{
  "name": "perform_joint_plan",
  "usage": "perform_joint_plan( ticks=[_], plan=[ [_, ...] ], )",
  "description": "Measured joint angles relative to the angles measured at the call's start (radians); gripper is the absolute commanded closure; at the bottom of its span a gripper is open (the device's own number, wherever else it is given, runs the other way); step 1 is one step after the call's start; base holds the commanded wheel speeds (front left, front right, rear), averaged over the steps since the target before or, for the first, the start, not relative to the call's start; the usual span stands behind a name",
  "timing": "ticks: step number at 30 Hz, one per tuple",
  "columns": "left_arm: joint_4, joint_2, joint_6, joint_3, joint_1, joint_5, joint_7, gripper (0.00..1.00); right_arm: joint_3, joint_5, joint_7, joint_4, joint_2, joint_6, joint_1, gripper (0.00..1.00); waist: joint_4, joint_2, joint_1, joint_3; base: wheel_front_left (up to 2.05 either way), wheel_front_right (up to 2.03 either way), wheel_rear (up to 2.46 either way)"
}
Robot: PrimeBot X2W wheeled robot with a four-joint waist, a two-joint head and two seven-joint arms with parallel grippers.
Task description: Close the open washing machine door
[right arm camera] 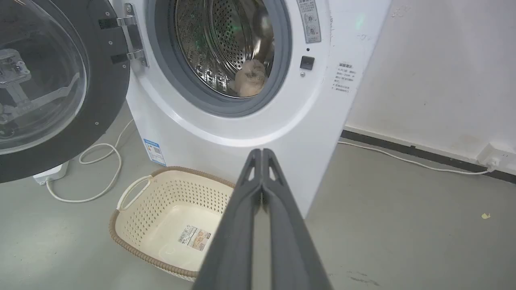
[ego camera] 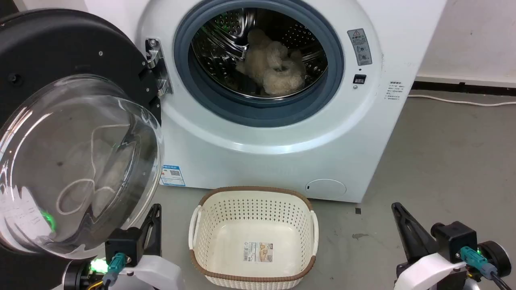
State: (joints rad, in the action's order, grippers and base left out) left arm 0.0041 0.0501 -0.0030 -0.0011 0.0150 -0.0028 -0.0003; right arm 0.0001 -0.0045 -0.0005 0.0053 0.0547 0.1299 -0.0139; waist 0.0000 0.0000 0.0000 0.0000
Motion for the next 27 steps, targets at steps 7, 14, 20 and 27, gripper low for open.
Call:
perform_joint_plan(
  ticks=[7, 14, 20, 27],
  plan=[
    [0.0, 0.0, 0.0, 0.0, 0.0, 0.0, 0.0, 1.0, 0.0, 0.0, 0.0, 0.0, 0.0, 0.0, 0.0, 1.0, 0.0, 0.0, 0.0, 0.0, 0.0, 0.0, 0.0],
    [0.0, 0.0, 0.0, 0.0, 0.0, 0.0, 0.0, 1.0, 0.0, 0.0, 0.0, 0.0, 0.0, 0.0, 0.0, 1.0, 0.0, 0.0, 0.0, 0.0, 0.0, 0.0, 0.0],
    [0.0, 0.0, 0.0, 0.0, 0.0, 0.0, 0.0, 1.0, 0.0, 0.0, 0.0, 0.0, 0.0, 0.0, 0.0, 1.0, 0.0, 0.0, 0.0, 0.0, 0.0, 0.0, 0.0],
    [0.0, 0.0, 0.0, 0.0, 0.0, 0.0, 0.0, 1.0, 0.0, 0.0, 0.0, 0.0, 0.0, 0.0, 0.0, 1.0, 0.0, 0.0, 0.0, 0.0, 0.0, 0.0, 0.0]
  ],
)
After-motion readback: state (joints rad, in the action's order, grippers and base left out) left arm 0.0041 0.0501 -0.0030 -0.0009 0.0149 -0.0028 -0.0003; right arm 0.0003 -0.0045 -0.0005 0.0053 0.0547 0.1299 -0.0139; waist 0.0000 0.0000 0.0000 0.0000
